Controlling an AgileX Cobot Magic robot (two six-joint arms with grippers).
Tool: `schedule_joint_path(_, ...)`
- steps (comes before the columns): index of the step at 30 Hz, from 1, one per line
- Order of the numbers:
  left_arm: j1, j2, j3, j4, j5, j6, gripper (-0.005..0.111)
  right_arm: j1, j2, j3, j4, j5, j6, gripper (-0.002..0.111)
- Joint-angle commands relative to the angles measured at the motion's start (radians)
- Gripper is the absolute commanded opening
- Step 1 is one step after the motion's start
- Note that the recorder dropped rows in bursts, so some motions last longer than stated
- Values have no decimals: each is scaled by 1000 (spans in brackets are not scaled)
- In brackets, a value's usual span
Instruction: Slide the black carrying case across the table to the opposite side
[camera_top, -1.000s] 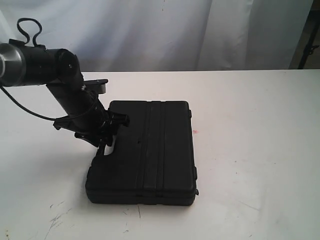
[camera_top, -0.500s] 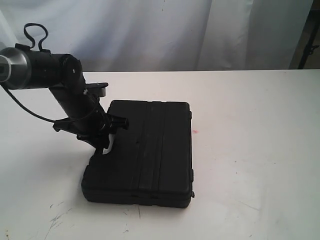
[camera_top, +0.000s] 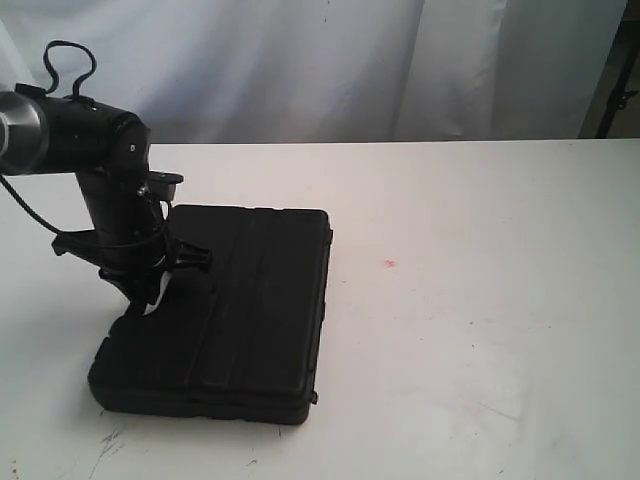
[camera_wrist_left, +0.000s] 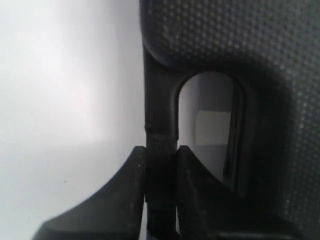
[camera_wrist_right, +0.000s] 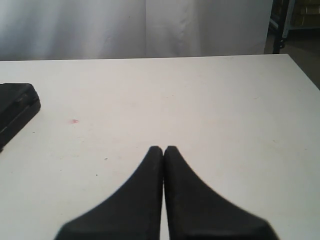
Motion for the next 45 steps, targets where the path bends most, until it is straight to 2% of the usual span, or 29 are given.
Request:
schedule_joint_path(1, 65, -2, -1, 54, 58, 16, 0, -5, -5, 3, 1, -2, 6, 0)
schedule_joint_path(6, 119, -2, -1, 50, 65, 37, 0, -5, -5, 3, 1, -2, 6, 0)
schedule_joint_path(16, 179, -2, -1, 122, 88, 54, 0, -5, -5, 3, 1, -2, 6, 0)
schedule_joint_path(31, 187, -2, -1, 125, 66, 44, 1, -5, -5, 3, 1, -2, 6, 0)
schedule_joint_path(33, 187, -4, -1, 125, 66, 44, 7, -5, -5, 3, 1, -2, 6, 0)
schedule_joint_path(36, 187, -28, -1, 125, 56, 44, 31, -5, -5, 3, 1, -2, 6, 0)
schedule_joint_path(40, 187, -72, -1, 121, 46, 42, 55, -5, -5, 3, 1, -2, 6, 0)
schedule_joint_path(42, 187, -97, -1, 121, 46, 23, 59, -5, -5, 3, 1, -2, 6, 0)
schedule_joint_path(45, 187, -136, -1, 110, 46, 17, 57, -5, -5, 3, 1, -2, 6, 0)
